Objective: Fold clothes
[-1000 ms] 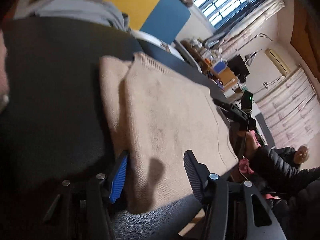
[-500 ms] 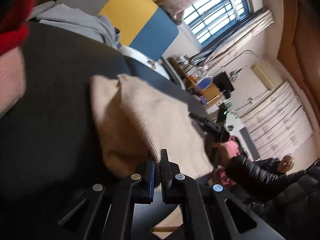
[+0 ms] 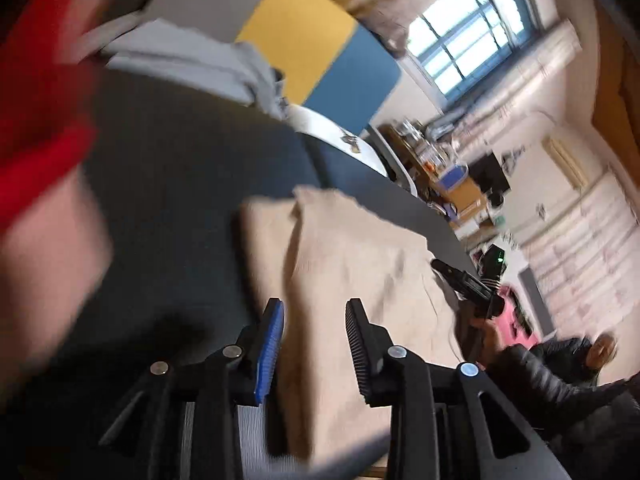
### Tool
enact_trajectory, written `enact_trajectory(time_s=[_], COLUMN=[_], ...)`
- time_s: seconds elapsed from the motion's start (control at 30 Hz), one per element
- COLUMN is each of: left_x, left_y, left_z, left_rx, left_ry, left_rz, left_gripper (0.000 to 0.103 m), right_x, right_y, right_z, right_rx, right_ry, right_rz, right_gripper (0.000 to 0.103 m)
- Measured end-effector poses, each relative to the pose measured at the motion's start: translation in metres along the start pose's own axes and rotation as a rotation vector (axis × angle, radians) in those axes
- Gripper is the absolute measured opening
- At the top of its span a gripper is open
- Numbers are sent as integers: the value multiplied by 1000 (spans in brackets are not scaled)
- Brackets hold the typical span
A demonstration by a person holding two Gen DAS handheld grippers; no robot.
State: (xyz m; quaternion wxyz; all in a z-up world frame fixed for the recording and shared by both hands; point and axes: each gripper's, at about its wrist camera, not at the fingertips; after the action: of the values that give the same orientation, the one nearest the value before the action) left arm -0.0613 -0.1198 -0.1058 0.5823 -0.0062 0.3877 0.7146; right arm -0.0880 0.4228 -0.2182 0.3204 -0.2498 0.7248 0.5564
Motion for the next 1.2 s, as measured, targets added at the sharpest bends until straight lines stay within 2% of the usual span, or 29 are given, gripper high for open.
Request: enact_trajectory(time_s=[0.07,0.13,0.2,0.27,0.33,0.4,0.47,0.5,0.6,0.7,0.83,0.9,0.97,1.0,1.03,1.1,1.17,1.2], left_x=[32,63,91,102,102,100,100,97,86,65,73,82,79,75,70,55,41,40], left_y=[20,33,39,42,46,48,45,44,50,56,43,34,30,30,29,27,23,17], left_z=[-3,-11,-17,-24,-26,-32,-27,-22,3,4,-17,-28,-31,-31,-29,-14,7,21], left_rx=[17,12,25,36,14,-18,11,30,105,96,66,50,14,-23,-41,-20,14,48], left_ry=[10,16,43,47,9,3,53,75,105,175,300,315,300,285,306,388,358,317], left_rz=[-51,-117,-197,-229,-215,-201,-187,-171,-90,-18,-100,-126,-66,-36,-2,79,142,137], left_gripper=[40,54,59,60,63,56,8,3,3,3,3,8,11,18,23,23,25,28], right_x=[-1,-2,-2,-3,-4,-4,-4,-4,-3,-6,-31,-28,-18,-15,-15,-15,-15,-15], right_y=[0,-1,-1,-1,-1,-2,-2,-2,0,6,8,1,-9,-14,-15,-14,-14,-14], right_z=[1,3,5,7,8,8,7,6,1,-12,-21,-20,-18,-17,-16,-14,-13,-12], right_rx=[6,17,30,43,50,51,52,50,26,-46,-108,-139,-177,-193,-193,-190,-190,-188], right_ry=[7,19,35,51,58,59,59,56,26,-32,-27,-44,-80,-89,-86,-85,-86,-87], right_rz=[2,5,8,11,12,12,11,10,-4,-24,15,-14,-55,-48,-34,-33,-31,-30], right_gripper=[103,103,103,103,103,103,103,103,103,103,103,103,103,103,103,103,103,103])
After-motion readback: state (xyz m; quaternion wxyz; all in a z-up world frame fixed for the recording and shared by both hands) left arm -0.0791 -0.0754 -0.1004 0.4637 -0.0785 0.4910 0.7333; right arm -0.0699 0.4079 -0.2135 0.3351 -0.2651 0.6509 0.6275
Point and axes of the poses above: each gripper's, at about its wrist camera, not at the fingertips, and x roughly the way its jaws point, z to its right, y to its top, and after that the axes turned 14 degrees about -y, right-handed
